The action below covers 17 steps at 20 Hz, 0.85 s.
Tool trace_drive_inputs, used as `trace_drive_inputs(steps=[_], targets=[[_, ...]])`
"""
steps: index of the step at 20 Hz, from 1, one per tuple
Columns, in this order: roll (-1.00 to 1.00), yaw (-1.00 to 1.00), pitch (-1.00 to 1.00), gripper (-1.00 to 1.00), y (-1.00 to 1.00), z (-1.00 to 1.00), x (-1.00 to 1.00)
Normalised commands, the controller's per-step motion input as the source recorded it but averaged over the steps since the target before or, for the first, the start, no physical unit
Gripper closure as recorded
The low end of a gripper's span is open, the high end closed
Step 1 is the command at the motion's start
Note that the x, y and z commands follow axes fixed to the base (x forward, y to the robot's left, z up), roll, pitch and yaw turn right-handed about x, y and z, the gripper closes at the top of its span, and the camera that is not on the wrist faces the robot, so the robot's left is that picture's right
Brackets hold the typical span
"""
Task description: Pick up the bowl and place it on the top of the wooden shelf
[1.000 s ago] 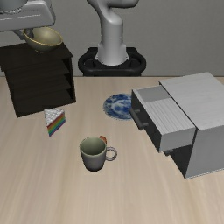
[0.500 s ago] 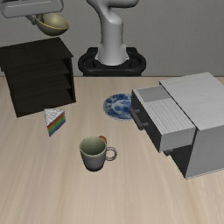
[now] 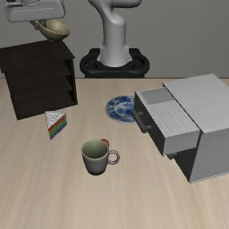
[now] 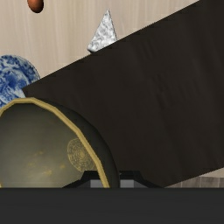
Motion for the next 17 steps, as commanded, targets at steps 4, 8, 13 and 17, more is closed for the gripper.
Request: trace_drive_inputs(steps=[4, 8, 13, 17], targets=[[0.0, 0.0, 0.0, 1.0, 0.0, -1.0, 0.0], [0.0, 0.0, 0.0, 1.0, -0.5, -0.25, -0.25], [0.0, 0.0, 0.0, -1.0, 0.0, 0.0, 0.0], [0.0, 0.0, 0.0, -1.0, 0.0, 0.0, 0.0]])
